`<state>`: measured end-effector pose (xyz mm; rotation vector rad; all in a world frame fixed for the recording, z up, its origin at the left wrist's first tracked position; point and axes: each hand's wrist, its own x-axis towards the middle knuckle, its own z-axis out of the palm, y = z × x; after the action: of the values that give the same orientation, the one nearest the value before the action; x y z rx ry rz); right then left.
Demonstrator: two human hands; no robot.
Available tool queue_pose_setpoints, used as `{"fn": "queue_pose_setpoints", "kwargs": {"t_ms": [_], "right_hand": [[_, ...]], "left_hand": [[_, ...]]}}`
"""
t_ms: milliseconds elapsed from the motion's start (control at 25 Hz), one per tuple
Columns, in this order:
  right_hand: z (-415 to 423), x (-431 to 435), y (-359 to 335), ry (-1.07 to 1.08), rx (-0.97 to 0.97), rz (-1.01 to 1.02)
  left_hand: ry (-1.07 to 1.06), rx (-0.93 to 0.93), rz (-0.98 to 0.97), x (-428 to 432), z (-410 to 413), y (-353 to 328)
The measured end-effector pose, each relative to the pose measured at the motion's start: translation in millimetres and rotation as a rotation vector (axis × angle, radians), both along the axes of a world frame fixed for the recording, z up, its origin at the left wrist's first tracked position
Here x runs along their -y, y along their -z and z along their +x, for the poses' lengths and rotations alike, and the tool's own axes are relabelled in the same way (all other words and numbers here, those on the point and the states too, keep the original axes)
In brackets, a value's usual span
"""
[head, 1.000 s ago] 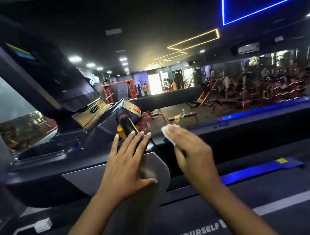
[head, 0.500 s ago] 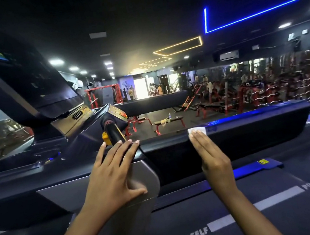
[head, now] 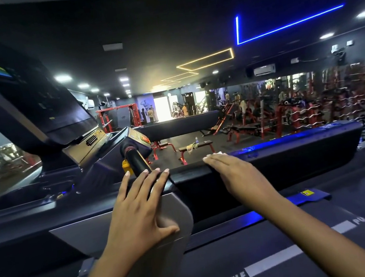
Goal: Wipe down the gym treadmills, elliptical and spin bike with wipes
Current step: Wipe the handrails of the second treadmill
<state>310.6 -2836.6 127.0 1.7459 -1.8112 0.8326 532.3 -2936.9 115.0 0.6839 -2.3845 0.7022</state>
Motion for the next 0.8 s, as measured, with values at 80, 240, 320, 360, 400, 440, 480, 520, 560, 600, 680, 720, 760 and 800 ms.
{"fn": "queue_pose_setpoints", "kwargs": {"t_ms": [80,240,320,360,400,440,480,520,560,600,680,720,760,800], "right_hand": [[-14,-10,-8,0.068,0.038,0.009],[10,-7,-16,-0.013,0.042,0.068],[23,-3,-15,-0.042,-0.014,0.145],[18,-3,-15,-0.015,-0.019,0.157],[8,-6,-15,0.019,-0.013,0.156],[-6,-12,-15,0.05,-0.003,0.15],[-22,-18,-13,0.067,0.014,0.137],[-38,-23,-10,0.073,0.038,0.119],[-52,-28,-6,0.076,0.065,0.096],[-65,-32,-2,0.086,0.094,0.065],[-81,-38,-1,0.134,0.169,-0.045],[-81,-40,-3,0.147,0.198,-0.118],[-76,-39,-6,0.128,0.205,-0.19],[-65,-36,-10,0.08,0.191,-0.241]], "left_hand": [[0.003,-0.01,-0.005,-1,1,-1],[0.076,-0.097,0.049,-9,-16,-13],[0.132,-0.056,0.018,-11,-34,-19],[0.147,-0.02,-0.002,-9,-42,-21],[0.156,0.014,-0.021,-7,-47,-23],[0.162,0.044,-0.042,-4,-51,-25],[0.169,0.069,-0.065,-2,-53,-25],[0.169,0.089,-0.088,0,-54,-25],[0.166,0.102,-0.107,1,-54,-23],[0.165,0.106,-0.123,1,-55,-22],[0.176,0.094,-0.143,1,-57,-20],[0.184,0.082,-0.144,1,-58,-19],[0.186,0.074,-0.142,1,-58,-18],[0.18,0.071,-0.143,0,-58,-18]]}}
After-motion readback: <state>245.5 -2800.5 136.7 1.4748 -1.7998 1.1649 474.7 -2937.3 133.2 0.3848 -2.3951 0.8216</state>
